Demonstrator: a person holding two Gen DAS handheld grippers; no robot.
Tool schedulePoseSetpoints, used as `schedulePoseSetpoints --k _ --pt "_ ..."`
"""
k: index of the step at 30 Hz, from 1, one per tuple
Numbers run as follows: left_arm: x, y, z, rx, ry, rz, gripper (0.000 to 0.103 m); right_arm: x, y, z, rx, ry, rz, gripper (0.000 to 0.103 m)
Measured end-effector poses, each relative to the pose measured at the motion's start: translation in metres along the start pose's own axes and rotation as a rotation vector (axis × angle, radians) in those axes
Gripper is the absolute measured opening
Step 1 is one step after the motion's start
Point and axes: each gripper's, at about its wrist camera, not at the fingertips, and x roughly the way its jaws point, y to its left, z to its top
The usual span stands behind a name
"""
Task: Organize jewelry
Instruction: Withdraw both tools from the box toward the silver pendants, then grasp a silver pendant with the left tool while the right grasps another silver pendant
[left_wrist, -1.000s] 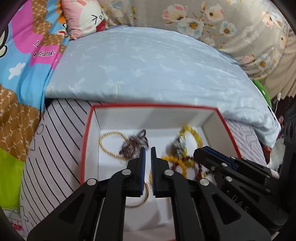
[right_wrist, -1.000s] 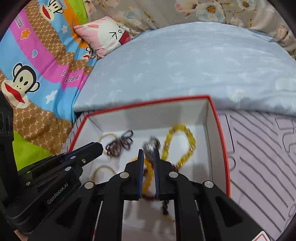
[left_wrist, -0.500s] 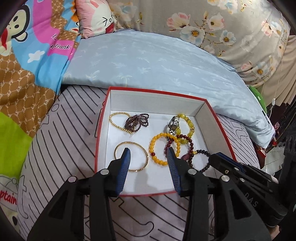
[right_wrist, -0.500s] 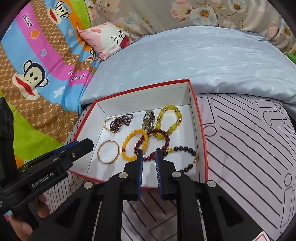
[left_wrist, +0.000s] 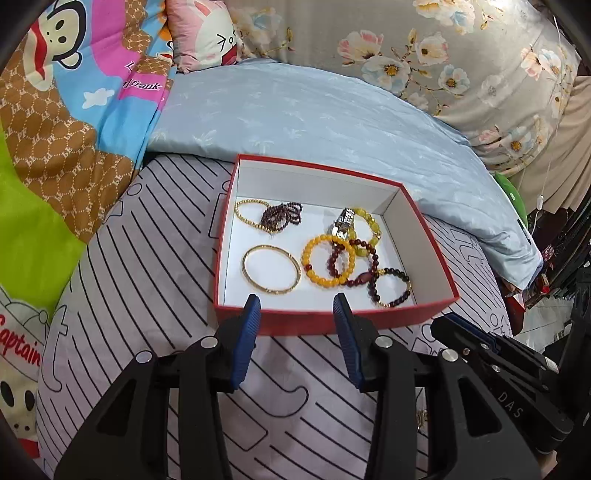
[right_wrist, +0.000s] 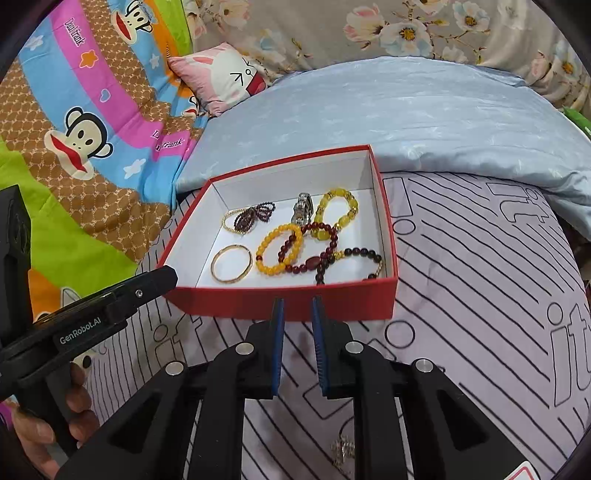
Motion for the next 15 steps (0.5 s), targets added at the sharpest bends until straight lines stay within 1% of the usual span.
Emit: schedulePoseSetpoints --k 15 --pt "-0.019 -0.008 -0.041 0.037 0.041 0.054 0.039 -0.030 0.005 -0.040 -0.001 0.023 -0.011 0.016"
